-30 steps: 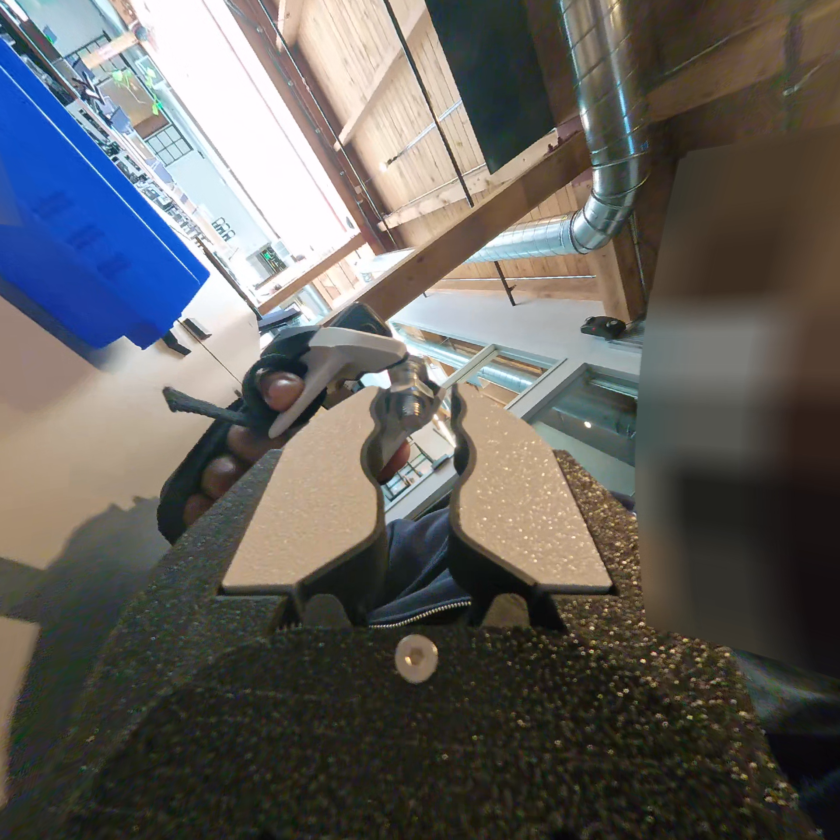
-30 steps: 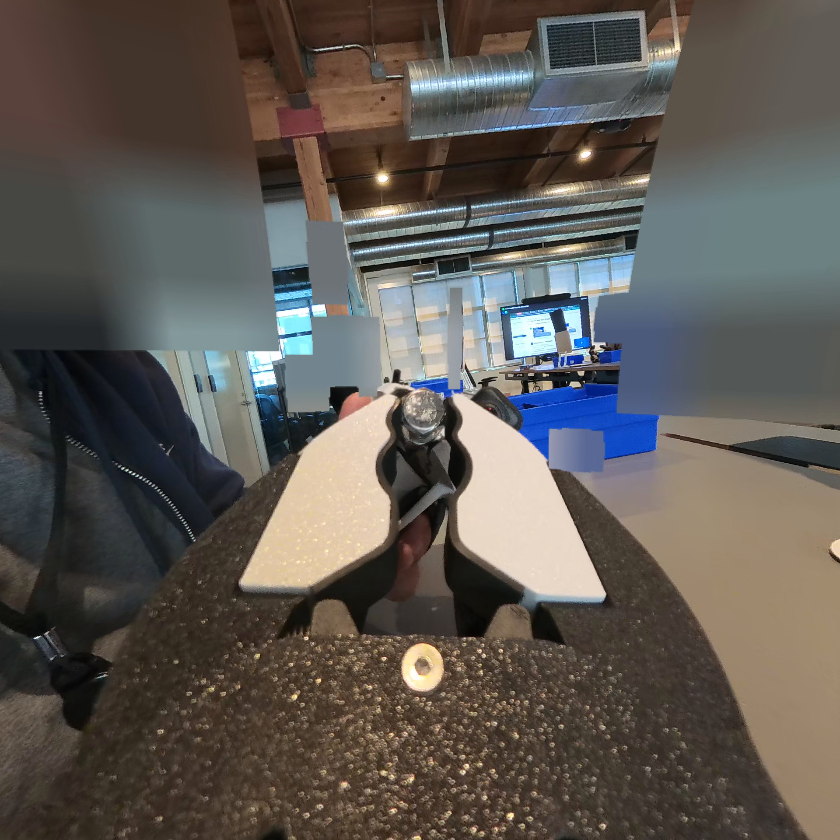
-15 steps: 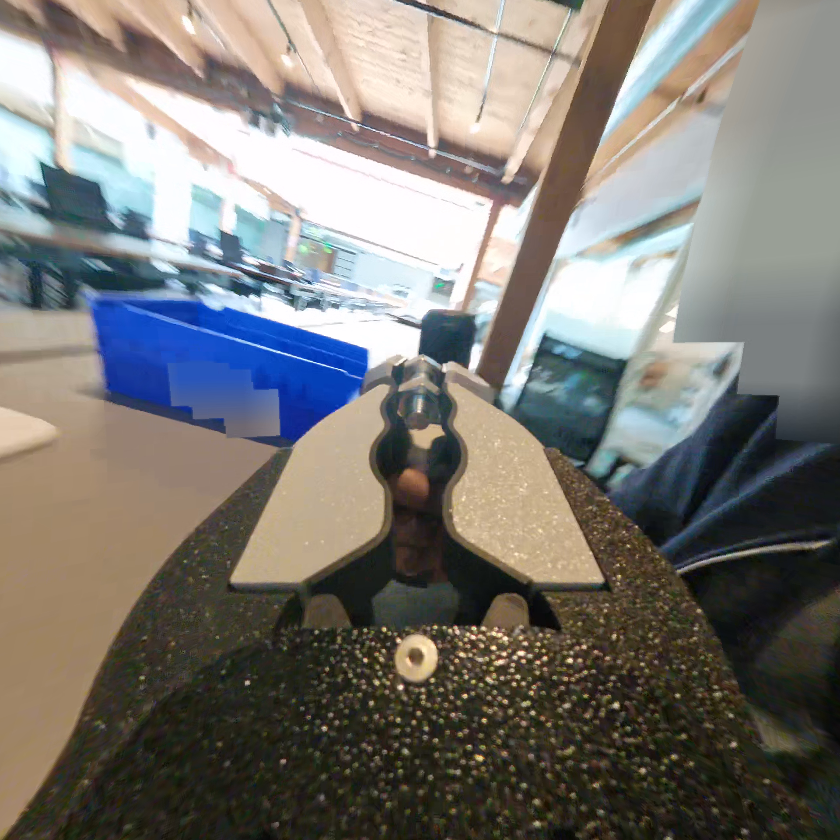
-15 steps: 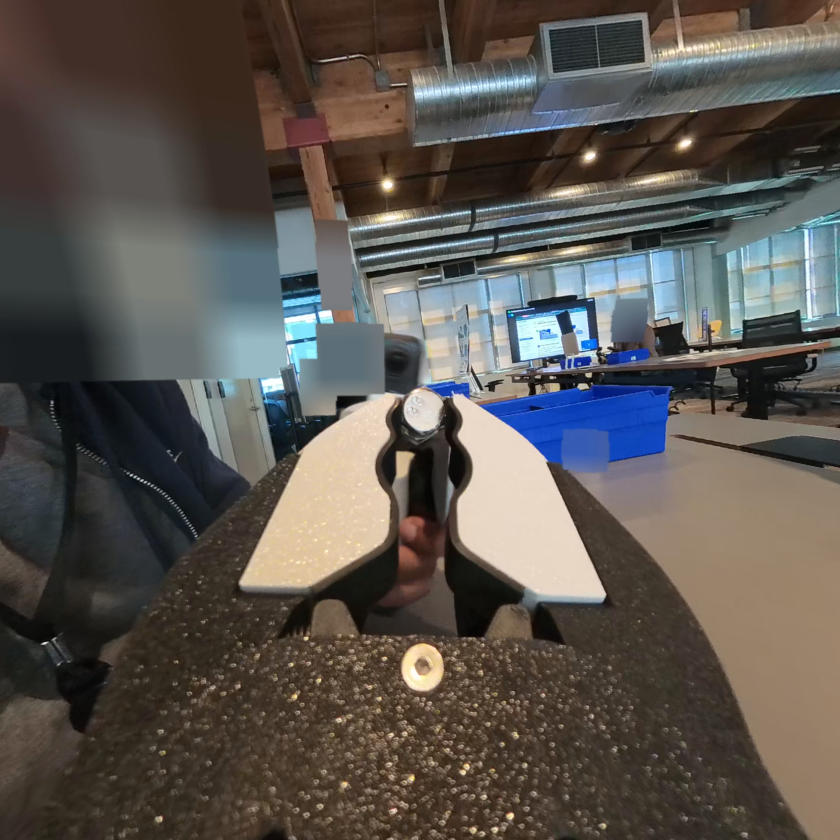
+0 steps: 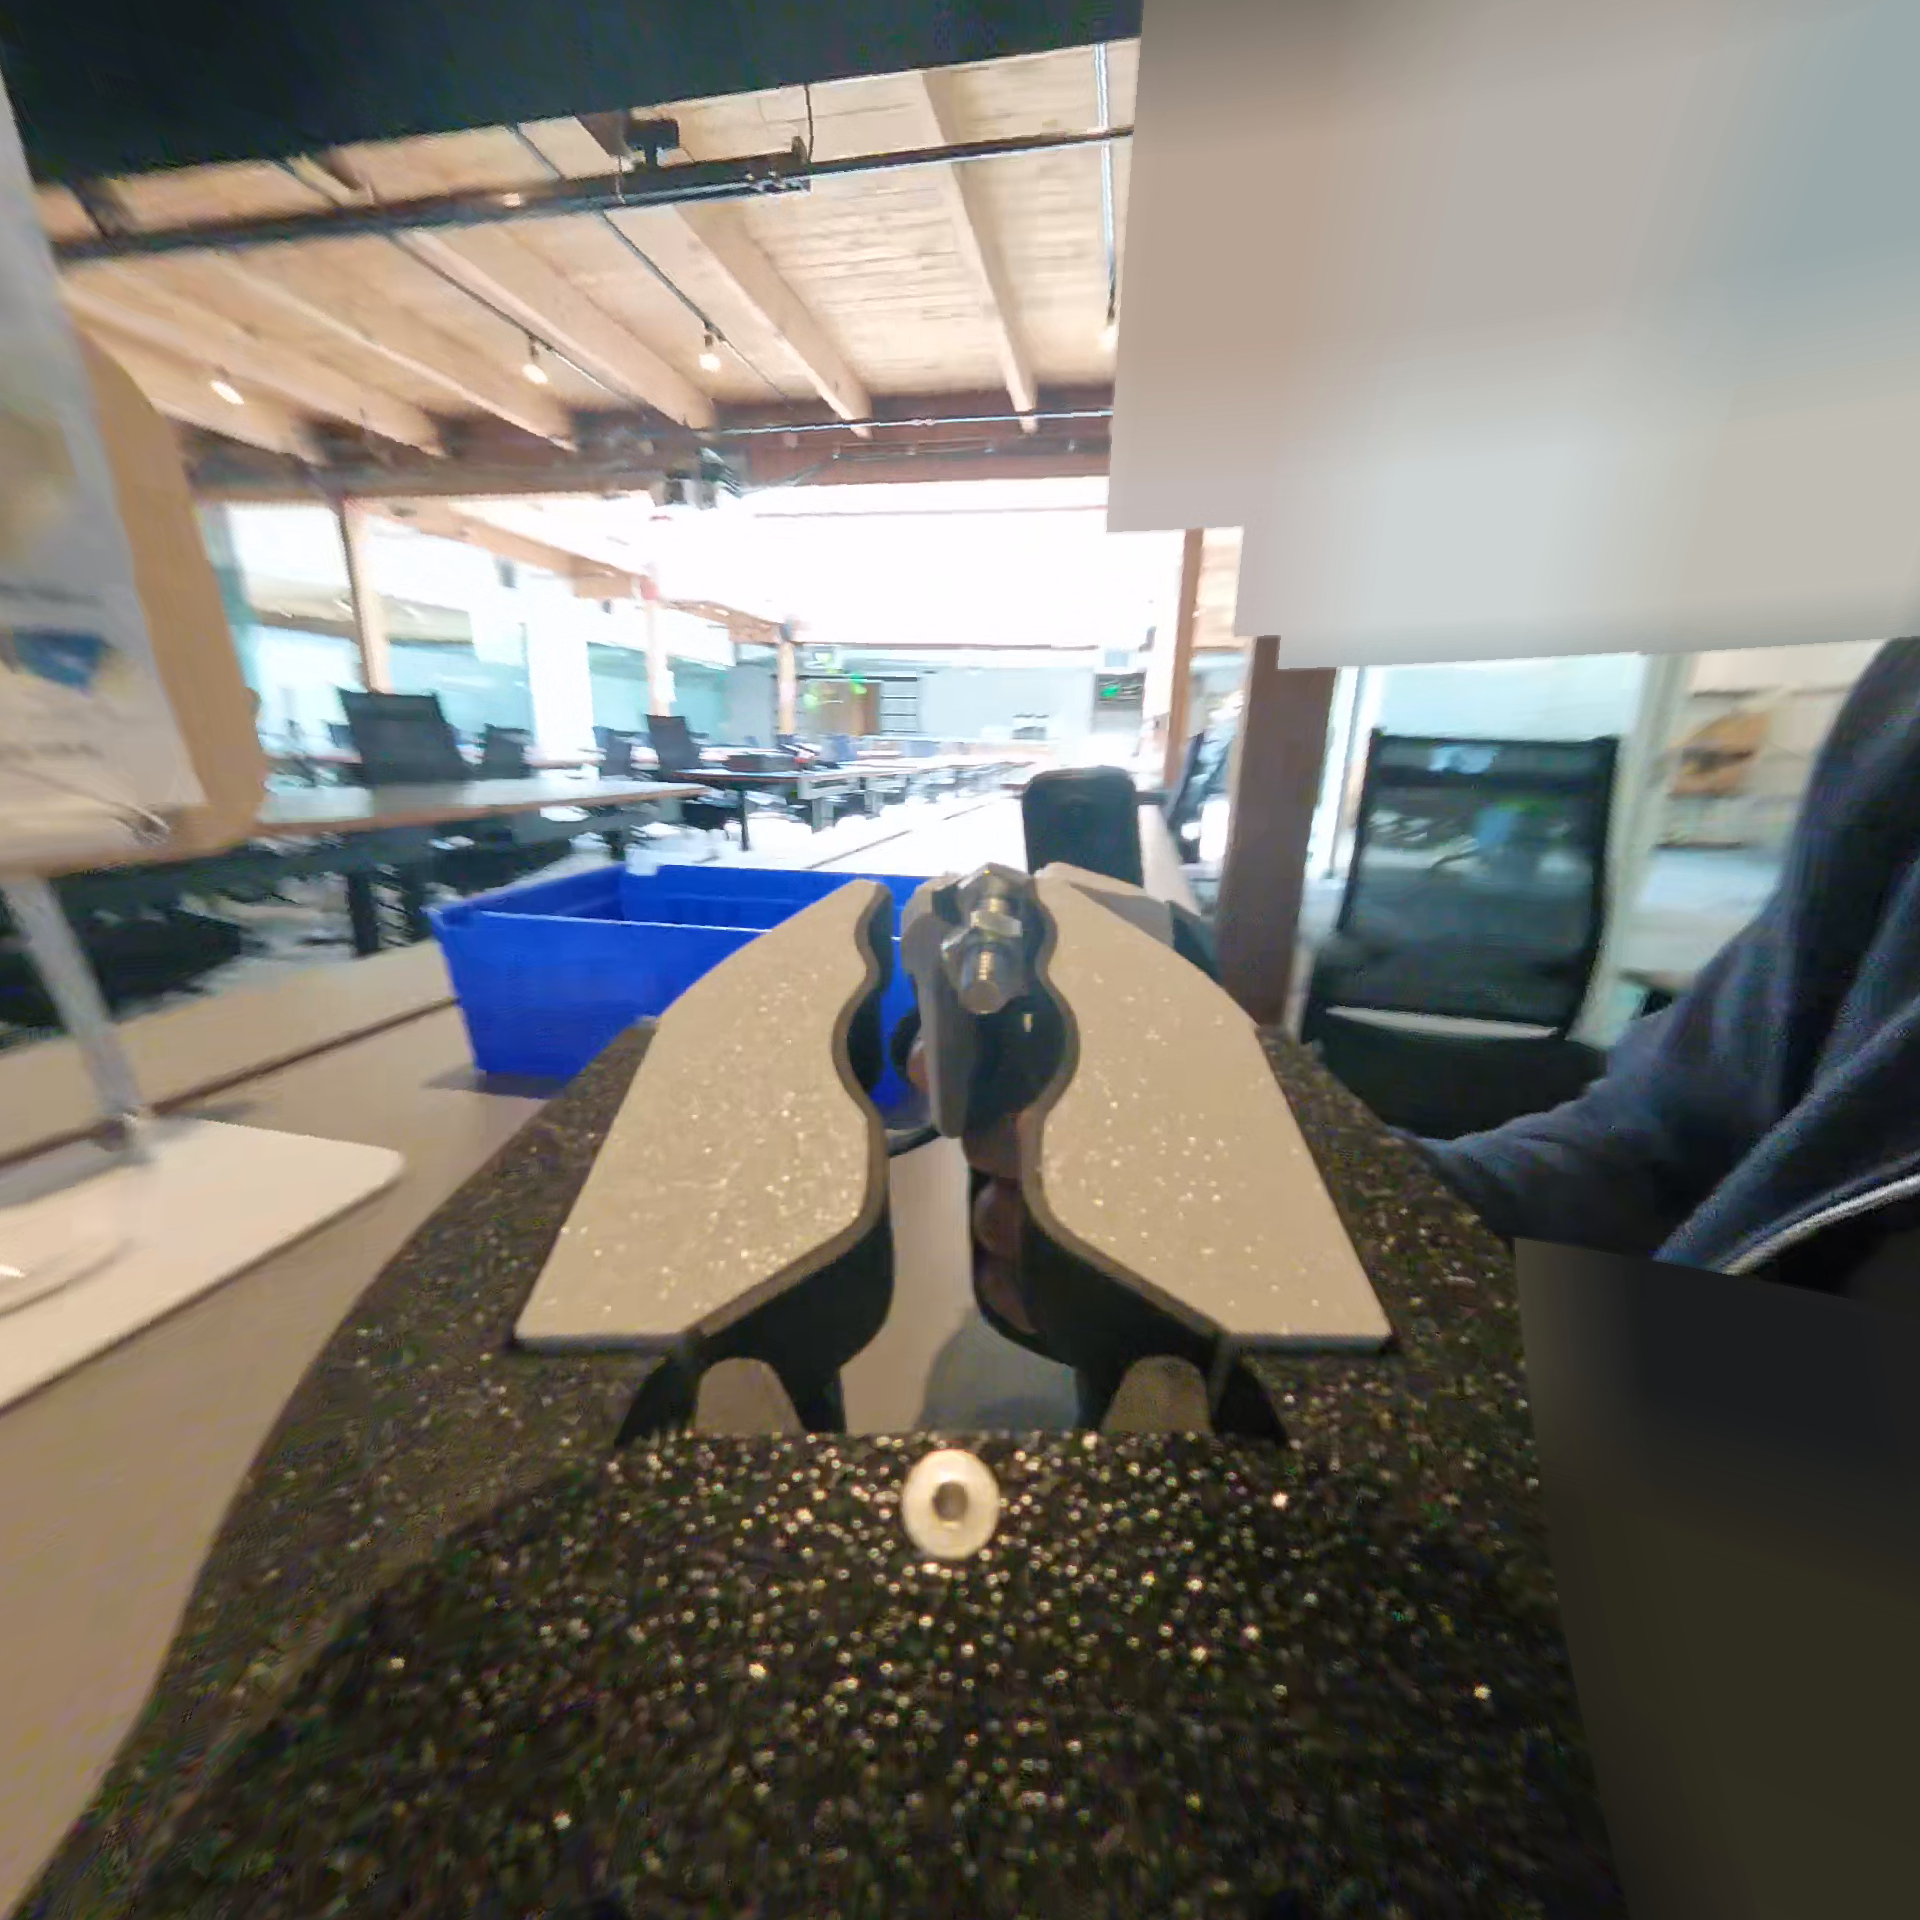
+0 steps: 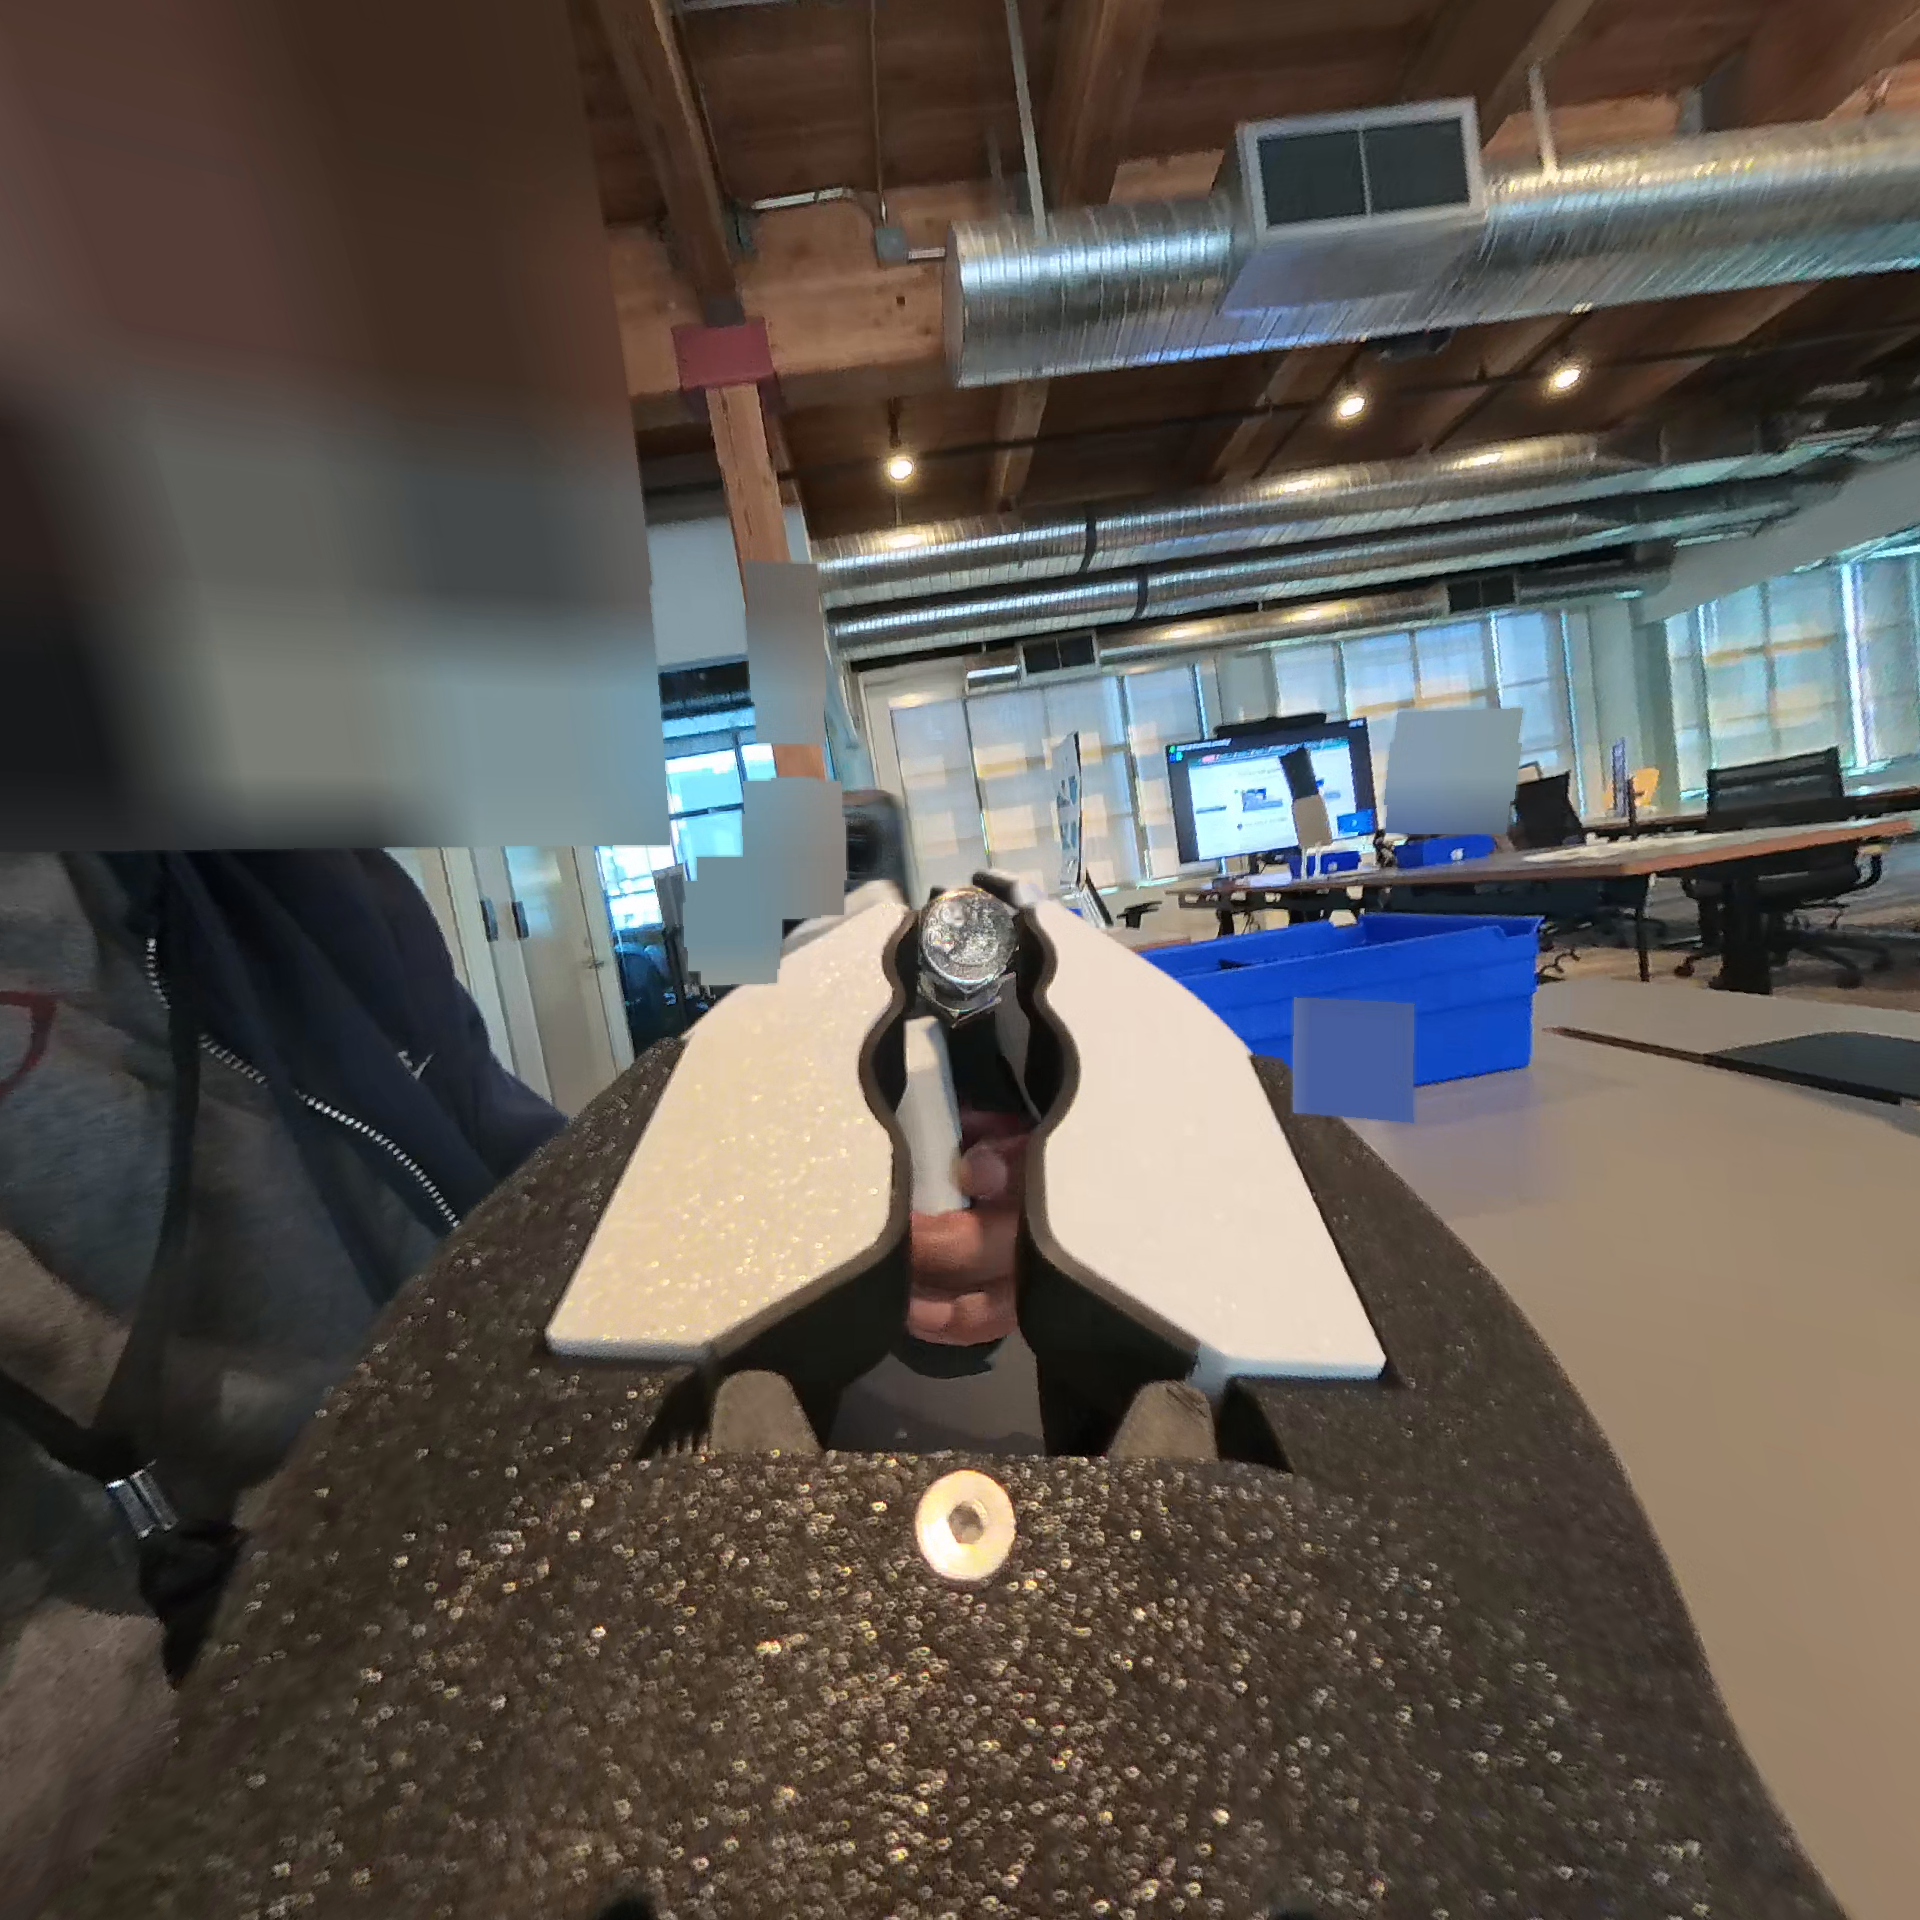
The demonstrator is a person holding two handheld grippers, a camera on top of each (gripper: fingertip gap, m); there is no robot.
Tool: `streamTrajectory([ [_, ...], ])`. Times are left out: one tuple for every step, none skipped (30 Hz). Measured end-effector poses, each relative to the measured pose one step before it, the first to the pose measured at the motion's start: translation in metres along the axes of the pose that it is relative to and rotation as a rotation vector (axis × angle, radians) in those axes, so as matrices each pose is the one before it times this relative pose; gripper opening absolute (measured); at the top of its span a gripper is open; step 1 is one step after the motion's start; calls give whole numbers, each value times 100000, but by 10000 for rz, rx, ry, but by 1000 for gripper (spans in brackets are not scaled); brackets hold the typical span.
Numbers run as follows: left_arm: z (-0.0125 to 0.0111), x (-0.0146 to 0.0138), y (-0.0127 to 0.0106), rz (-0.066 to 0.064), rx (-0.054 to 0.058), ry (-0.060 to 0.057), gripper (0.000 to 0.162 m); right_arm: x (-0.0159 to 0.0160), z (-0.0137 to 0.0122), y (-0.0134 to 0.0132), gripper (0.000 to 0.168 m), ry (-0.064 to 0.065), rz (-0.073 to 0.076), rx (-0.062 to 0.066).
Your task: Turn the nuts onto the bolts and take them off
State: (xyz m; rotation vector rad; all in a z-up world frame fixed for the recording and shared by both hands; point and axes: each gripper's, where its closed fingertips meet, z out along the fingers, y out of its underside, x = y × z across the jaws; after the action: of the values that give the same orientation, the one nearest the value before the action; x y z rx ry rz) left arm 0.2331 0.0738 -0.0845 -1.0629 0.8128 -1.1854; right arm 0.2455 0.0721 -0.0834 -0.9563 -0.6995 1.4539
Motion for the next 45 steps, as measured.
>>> streamTrajectory([
  [-203,-7,-114,-418,28,277,16,-2,-45,-84,17,-13,18,52],
  [-183,9,-87,-187,12,183,12,30,-33,-41,17,-2,39,41],
  [-108,-101,53,33,-70,10,11,45,-34,-41,17,13,27,35],
  [-32,-37,201,221,-159,-26,9,18,-21,-43,17,-4,16,28],
  [45,20,303,286,-229,-49,9,11,-9,-25,17,-2,12,16],
  [116,110,300,291,-220,-33,9,7,-5,9,17,1,8,-1],
  [147,188,198,228,-143,-14,10,-4,16,14,17,-12,9,-5],
  [160,144,146,144,-97,-32,13,-7,12,-1,17,-4,1,-2],
  [149,60,130,80,-69,-67,19,0,0,0,17,-1,-2,0],
  [122,-5,133,52,-68,-75,24,1,-16,-12,17,1,4,8],
  [60,-7,114,46,-44,-54,25,4,-16,-12,17,0,11,7],
  [26,18,47,53,-17,-21,24,1,-7,-9,17,3,4,3],
  [8,68,26,63,-13,13,21,-13,8,6,17,-9,1,-1],
  [1,70,-3,76,-9,9,17,-25,5,12,16,-10,2,-4],
  [3,58,-17,92,-1,-6,13,-5,10,4,17,-3,-3,-5],
  [1,31,-51,100,13,-36,11,-10,-7,-8,17,-6,2,2],
  [-4,-10,-62,84,28,-51,10,-11,-8,-8,17,-6,7,8],
  [2,-15,-33,58,11,-40,10,-3,-1,2,17,-6,9,4],
  [16,40,47,56,-42,7,10,-13,3,-5,17,-7,5,4],
  [34,59,121,62,-77,14,10,-14,1,-1,17,-9,2,1],
  [41,14,120,63,-62,-22,11,-5,5,12,17,-9,7,0],
  [28,52,80,50,-37,-2,11,-11,4,-6,17,-11,9,4],
  [28,20,39,22,-13,-6,11,-10,1,-3,17,-6,4,2],
  [9,-17,21,-3,2,-11,11,1,1,-2,17,0,-2,1],
  [3,-16,37,-18,-10,-11,12,-10,-1,2,17,-6,3,-2],
  [12,-38,40,-7,-17,-16,12,-9,0,-1,17,-7,1,1],
  [8,-20,16,0,-2,-11,12,-11,6,10,17,-8,1,-4],
  [8,7,-15,-4,18,-5,12,-4,13,18,17,-8,5,-7],
  [23,11,21,-5,-5,-1,12,-21,8,7,17,-12,7,-1],
  [34,33,40,9,-26,4,12,-5,14,16,17,-13,11,-7],
  [26,20,17,21,-5,-4,11,-14,17,31,17,-12,11,-13],
  [12,32,-13,21,6,-5,10,-23,11,2,17,-20,9,2],
  [-10,34,-25,15,6,15,9,-35,0,0,17,-23,8,0],
  [-20,26,-14,7,-22,23,9,-18,5,12,17,-19,4,-6],
  [-38,22,-38,11,-13,36,9,-38,15,14,17,-28,0,-10],
  [-43,34,-35,3,-23,41,9,-60,22,23,17,-37,-15,-17],
  [-53,65,-55,-13,-31,61,9,-93,25,18,17,-50,-28,-31],
  [-69,60,-73,-22,-40,73,9,-97,48,40,17,-64,-20,-45],
  [-69,74,-82,-29,-62,82,9,-92,38,37,17,-70,0,-56],
  [-77,38,-43,-36,-95,71,9,-51,42,69,17,-40,-3,-81],
  [-75,0,9,-38,-153,44,9,-15,41,72,17,-9,-32,-108],
  [-94,15,-6,-20,-144,61,9,-37,53,88,17,-18,-50,-133],
  [-97,25,-39,3,-123,61,9,-54,52,105,17,-25,-67,-149],
  [-85,7,-23,36,-136,38,9,-41,54,98,17,-9,-84,-150],
  [-80,8,11,68,-135,20,9,-25,40,97,17,-13,-68,-145],
])
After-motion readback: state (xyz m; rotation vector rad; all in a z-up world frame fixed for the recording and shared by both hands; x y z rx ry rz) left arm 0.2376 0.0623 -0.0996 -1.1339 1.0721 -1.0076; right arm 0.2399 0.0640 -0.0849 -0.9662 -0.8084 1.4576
